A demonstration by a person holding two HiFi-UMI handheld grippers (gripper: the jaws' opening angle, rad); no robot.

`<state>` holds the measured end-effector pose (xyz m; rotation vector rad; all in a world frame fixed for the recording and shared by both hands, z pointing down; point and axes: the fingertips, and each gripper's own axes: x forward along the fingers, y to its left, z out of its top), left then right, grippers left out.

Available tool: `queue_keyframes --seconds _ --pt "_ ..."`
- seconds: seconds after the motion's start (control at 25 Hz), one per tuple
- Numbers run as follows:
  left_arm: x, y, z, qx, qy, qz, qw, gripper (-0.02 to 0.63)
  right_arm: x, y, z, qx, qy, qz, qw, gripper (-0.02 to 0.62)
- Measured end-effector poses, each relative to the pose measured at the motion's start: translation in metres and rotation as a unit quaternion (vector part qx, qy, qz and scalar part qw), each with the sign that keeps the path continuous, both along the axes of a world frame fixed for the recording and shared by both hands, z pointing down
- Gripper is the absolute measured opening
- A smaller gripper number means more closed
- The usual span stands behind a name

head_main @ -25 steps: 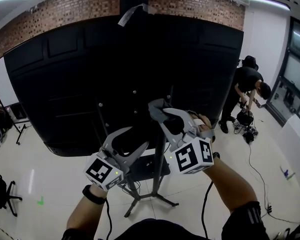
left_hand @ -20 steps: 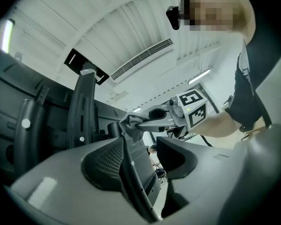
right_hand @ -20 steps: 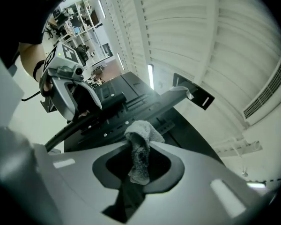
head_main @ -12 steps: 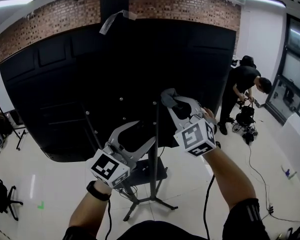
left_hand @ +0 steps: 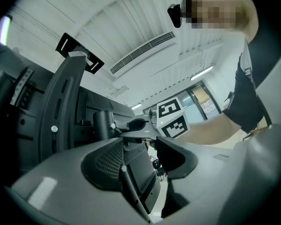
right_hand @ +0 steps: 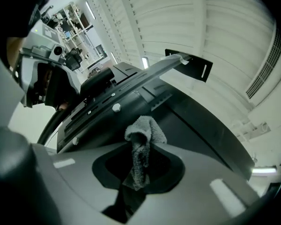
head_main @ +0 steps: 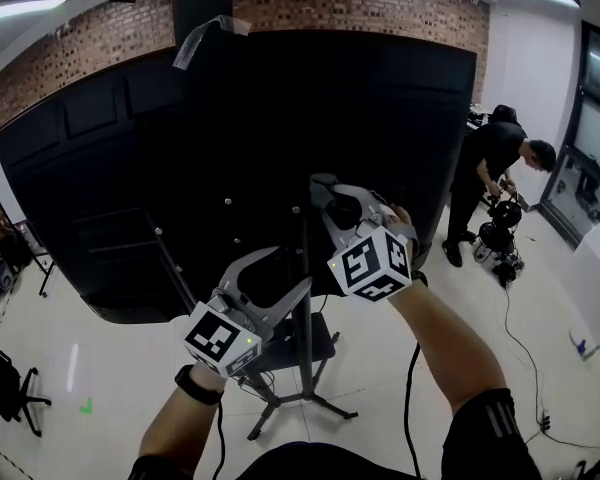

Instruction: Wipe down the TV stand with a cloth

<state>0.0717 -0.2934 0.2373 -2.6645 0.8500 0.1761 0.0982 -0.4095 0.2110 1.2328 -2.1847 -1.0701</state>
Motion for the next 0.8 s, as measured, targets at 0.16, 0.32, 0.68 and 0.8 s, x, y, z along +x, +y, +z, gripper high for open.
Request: queue_keyframes --seconds 0.16,0.32,0.68,0.8 --pt "0.010 -0.005 0.003 -0.004 -0.001 0.002 1.0000 0.242 0.028 -0.005 0.000 -0.002 -0.016 0.013 1.000 0.052" --pt "0.025 -0.012 0.007 -0.009 -0.003 0.012 0.9999 0.242 0.071 -0.015 -0.001 -0.008 -0.035 0.041 0.998 0.052" --pt "0.064 -0.015 0.011 -0.014 -0.006 0.039 0.9991 0.242 0.144 -0.026 0.000 -0.024 -0.065 0.094 0.993 0.052" --pt "0.071 -0.016 0.011 -0.014 -0.007 0.041 0.9990 0.242 0.153 -0.023 -0.002 -0.025 -0.077 0.095 0.992 0.052"
